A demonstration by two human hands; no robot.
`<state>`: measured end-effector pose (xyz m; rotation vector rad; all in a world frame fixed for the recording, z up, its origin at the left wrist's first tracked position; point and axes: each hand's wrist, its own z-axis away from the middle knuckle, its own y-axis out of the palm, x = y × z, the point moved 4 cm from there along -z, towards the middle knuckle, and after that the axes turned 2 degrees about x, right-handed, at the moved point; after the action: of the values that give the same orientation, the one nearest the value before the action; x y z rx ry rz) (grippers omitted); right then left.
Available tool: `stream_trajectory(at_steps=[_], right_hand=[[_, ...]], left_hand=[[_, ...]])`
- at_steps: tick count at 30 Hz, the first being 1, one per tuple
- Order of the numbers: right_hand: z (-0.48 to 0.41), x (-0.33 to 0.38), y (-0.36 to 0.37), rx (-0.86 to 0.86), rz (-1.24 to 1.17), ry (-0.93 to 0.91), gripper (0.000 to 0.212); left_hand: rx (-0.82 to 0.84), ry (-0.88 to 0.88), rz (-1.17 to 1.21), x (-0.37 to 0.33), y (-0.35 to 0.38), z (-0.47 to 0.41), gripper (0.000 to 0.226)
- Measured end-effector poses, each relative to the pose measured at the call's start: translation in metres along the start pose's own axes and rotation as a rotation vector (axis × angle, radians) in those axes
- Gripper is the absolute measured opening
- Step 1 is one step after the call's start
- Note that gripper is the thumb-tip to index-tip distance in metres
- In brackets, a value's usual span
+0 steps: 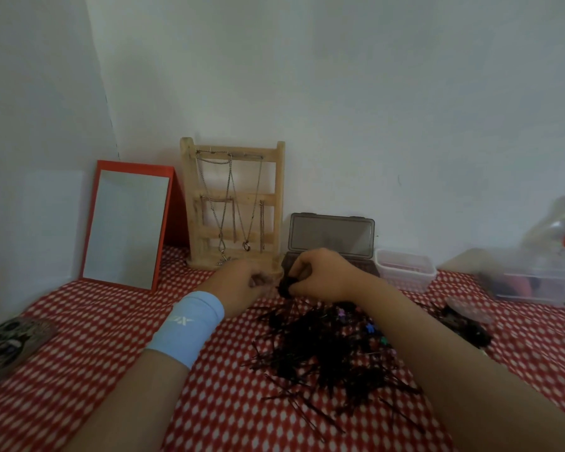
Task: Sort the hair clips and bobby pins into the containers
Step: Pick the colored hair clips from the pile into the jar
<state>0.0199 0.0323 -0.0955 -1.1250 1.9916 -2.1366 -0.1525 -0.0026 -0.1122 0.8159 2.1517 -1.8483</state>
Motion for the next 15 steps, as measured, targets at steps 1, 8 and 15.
stream_trajectory(at_steps=[1,8,15], right_hand=[[0.0,-0.004,-0.006,-0.033,-0.006,0.015,0.028],[-0.004,-0.025,-0.026,-0.246,0.045,0.099,0.033],[-0.002,-0.024,-0.019,-0.298,0.102,0.05,0.028]], left_hand=[[0.022,0.006,-0.009,-0.002,0.001,0.0,0.02],[0.029,0.058,-0.049,-0.009,0.005,0.003,0.022],[0.297,0.094,-0.21,-0.015,0.028,0.002,0.028]])
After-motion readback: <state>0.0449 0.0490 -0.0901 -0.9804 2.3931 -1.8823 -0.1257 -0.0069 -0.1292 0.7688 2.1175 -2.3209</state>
